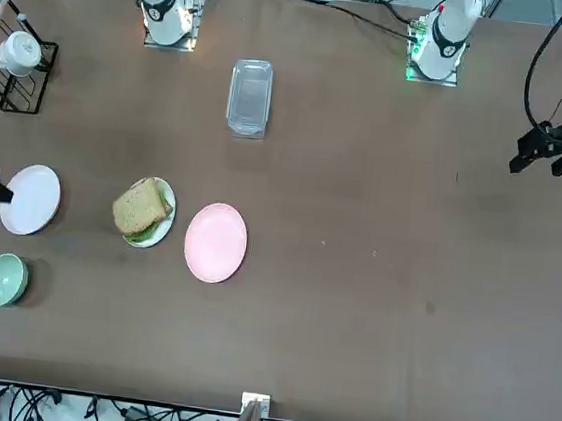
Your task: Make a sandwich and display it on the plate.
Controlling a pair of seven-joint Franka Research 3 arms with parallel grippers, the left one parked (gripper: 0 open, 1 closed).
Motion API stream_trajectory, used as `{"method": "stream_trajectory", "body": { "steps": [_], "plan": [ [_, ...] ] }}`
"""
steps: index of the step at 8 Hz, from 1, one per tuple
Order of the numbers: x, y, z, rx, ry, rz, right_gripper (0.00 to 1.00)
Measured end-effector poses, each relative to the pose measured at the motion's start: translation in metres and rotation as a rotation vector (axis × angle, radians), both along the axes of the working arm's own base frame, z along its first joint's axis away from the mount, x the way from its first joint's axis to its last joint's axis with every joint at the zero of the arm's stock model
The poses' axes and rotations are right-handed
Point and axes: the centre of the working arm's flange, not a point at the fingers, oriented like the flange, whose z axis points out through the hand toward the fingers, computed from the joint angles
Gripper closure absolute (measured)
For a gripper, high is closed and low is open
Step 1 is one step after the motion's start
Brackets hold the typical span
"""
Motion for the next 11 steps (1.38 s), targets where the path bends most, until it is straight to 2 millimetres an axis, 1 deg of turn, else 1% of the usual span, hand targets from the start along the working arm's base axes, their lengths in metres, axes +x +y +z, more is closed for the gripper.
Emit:
{"method": "stream_trajectory", "body": {
  "steps": [1, 2, 4, 7, 9, 11],
  "plan": [
    [-0.006, 0.002, 0.006, -0.011, 0.011, -0.036, 0.00],
    [-0.012, 0.001, 0.007, -0.036, 0.030, -0.066, 0.00],
    [-0.025, 0.010, 0.005, -0.050, 0.072, -0.115, 0.00],
    [-0.059, 0.024, 0.021, -0.065, 0.087, -0.171, 0.00],
    [-0.081, 0.033, 0.027, -0.076, 0.095, -0.198, 0.00],
    [-0.108, 0.042, 0.030, -0.068, 0.103, -0.195, 0.00]
  ]
}}
